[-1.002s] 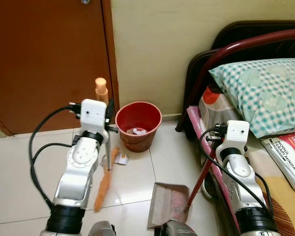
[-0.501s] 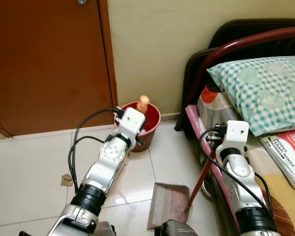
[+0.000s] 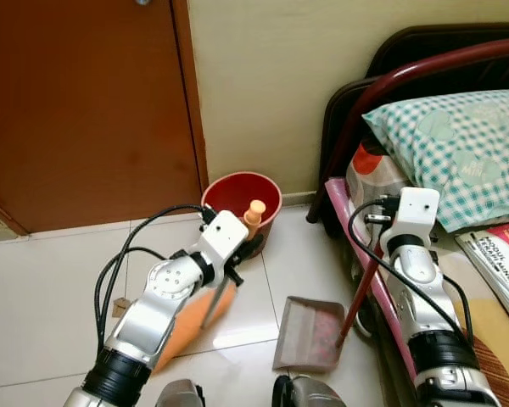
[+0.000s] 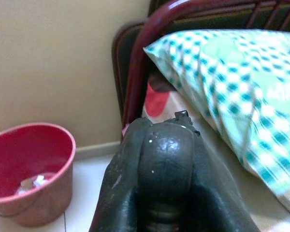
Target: Sweep floor
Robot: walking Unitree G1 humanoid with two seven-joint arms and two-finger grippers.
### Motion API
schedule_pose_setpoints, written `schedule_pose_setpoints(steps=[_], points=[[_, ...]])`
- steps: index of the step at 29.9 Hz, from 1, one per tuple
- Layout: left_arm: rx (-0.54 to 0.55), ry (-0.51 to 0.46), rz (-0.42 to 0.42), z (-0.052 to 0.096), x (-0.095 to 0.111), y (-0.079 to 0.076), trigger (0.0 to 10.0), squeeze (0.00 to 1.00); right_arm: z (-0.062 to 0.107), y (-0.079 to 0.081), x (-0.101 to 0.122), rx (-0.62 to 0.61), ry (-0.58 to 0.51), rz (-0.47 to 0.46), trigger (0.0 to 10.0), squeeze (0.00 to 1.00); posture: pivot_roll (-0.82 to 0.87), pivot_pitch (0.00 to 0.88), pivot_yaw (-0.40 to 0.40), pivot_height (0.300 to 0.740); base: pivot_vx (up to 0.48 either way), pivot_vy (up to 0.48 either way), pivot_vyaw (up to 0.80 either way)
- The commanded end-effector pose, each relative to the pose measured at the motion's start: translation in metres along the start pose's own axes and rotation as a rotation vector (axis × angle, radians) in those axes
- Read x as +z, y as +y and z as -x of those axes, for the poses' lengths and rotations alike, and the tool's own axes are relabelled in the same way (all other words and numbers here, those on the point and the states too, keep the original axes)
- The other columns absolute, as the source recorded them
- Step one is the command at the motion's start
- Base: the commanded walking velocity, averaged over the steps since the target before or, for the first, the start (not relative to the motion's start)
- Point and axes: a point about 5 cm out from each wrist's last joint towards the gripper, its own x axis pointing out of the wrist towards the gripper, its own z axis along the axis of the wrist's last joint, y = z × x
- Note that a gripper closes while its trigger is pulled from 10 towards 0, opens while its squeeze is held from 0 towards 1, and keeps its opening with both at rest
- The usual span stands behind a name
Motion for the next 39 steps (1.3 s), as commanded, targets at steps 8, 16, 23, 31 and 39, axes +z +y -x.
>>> schedule_pose_setpoints(steps=[8,16,23,31,39], points=[[-0.121,-0.12,0.137,0.007,0.028,-0.022,10.0,0.0,-0.009,0.006,0.008,0.01,-0.036,0.017,10.0,0.0,0.06,0.134,-0.052,0.74,0.0,0.0,0.0],[0.007,-0.171,0.114,0.022,0.044,-0.001,10.0,0.0,-0.012,0.01,0.005,0.031,-0.009,0.044,10.0,0.0,0.06,0.152,-0.056,0.74,0.0,0.0,0.0],[0.396,-0.222,0.134,0.05,0.048,0.05,10.0,0.0,-0.014,0.028,0.001,0.108,0.022,0.065,10.0,0.0,0.07,0.183,-0.079,0.74,0.0,0.0,0.0],[0.565,-0.132,0.202,0.055,0.009,0.052,10.0,0.0,-0.014,0.04,0.002,0.17,0.016,0.078,10.0,0.0,0.06,0.178,-0.094,0.74,0.0,0.0,0.0],[0.419,-0.136,0.291,0.022,0.01,0.024,10.0,0.0,-0.008,0.057,-0.001,0.248,0.011,0.041,10.0,0.0,0.05,0.149,-0.084,0.74,0.0,0.0,0.0]])
